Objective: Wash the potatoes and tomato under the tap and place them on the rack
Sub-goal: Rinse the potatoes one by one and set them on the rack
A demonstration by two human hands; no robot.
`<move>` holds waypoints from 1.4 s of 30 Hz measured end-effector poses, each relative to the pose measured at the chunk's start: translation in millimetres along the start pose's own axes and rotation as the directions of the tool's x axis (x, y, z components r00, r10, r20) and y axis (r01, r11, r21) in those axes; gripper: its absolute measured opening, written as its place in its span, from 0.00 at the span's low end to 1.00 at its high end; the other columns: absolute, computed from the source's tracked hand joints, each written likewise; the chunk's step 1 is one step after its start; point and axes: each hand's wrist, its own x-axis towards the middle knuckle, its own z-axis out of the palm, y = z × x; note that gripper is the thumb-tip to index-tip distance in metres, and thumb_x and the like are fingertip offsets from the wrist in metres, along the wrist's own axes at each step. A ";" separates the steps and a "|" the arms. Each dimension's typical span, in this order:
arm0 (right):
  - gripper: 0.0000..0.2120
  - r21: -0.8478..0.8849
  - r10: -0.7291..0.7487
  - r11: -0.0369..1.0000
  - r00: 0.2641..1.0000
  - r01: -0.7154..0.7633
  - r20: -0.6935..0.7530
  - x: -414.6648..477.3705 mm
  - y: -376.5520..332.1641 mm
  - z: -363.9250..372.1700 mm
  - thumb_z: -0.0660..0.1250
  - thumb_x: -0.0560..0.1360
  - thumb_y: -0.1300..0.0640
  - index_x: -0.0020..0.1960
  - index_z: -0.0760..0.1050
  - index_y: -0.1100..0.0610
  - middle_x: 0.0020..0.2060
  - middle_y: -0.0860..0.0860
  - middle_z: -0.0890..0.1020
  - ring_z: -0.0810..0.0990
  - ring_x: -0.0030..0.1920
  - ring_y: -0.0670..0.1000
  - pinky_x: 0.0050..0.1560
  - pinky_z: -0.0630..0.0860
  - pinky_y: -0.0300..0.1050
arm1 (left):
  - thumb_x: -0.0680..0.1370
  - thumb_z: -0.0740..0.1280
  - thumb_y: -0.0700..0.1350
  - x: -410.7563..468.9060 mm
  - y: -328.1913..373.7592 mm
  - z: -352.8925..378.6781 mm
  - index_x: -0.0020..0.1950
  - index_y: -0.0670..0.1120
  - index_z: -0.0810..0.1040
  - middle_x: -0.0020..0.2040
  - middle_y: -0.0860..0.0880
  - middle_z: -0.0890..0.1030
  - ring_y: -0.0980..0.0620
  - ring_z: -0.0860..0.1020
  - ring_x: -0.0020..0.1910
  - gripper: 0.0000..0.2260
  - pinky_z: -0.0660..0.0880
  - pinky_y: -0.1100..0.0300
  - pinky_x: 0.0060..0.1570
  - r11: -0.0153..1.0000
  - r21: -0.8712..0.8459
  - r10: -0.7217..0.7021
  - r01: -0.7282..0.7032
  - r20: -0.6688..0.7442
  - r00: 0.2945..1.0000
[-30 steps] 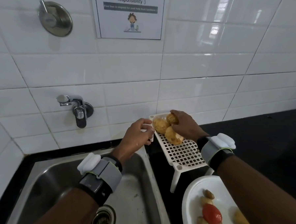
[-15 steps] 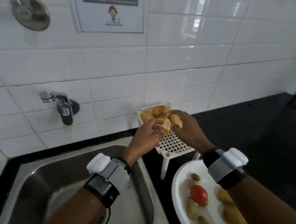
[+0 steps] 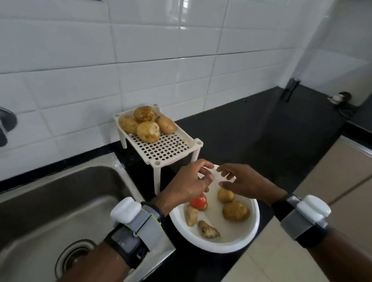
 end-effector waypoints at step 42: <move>0.22 0.016 -0.463 0.883 0.865 0.470 0.195 65.9 -249.0 57.1 0.72 0.70 0.45 0.60 0.77 0.52 0.52 0.50 0.81 0.78 0.49 0.47 0.47 0.71 0.39 | 0.81 0.62 0.39 -140.3 -82.2 -188.1 0.57 0.48 0.75 0.49 0.43 0.81 0.46 0.81 0.37 0.07 0.80 0.46 0.40 0.958 -0.148 -0.286 0.246 -0.553 0.782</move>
